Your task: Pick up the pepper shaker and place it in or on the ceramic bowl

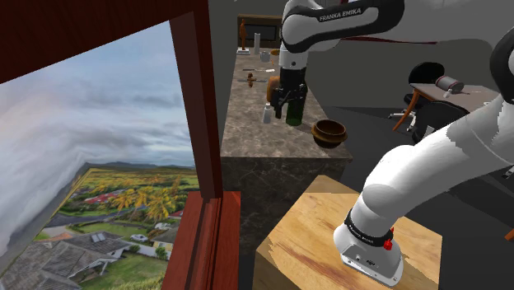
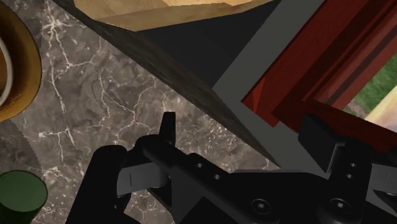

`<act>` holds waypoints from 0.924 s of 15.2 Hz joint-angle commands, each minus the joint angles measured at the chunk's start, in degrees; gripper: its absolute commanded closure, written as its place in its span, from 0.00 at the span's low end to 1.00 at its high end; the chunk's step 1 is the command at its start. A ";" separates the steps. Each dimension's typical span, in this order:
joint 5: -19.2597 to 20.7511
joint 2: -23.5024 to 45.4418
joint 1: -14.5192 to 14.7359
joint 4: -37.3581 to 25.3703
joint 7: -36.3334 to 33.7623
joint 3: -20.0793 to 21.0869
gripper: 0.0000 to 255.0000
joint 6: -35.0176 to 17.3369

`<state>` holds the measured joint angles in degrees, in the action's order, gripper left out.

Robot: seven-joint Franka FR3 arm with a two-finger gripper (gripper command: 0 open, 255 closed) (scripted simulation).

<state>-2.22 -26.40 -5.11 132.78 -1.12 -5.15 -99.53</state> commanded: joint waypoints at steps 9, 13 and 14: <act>-0.55 19.76 -2.44 -12.72 5.27 -4.98 0.00 -8.71; -2.00 27.78 -3.62 -19.70 7.41 -6.49 0.00 -10.27; -2.44 29.81 -3.97 -21.62 7.93 -6.81 0.00 -10.50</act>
<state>-4.23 1.43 -8.88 112.88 6.52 -11.74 -109.60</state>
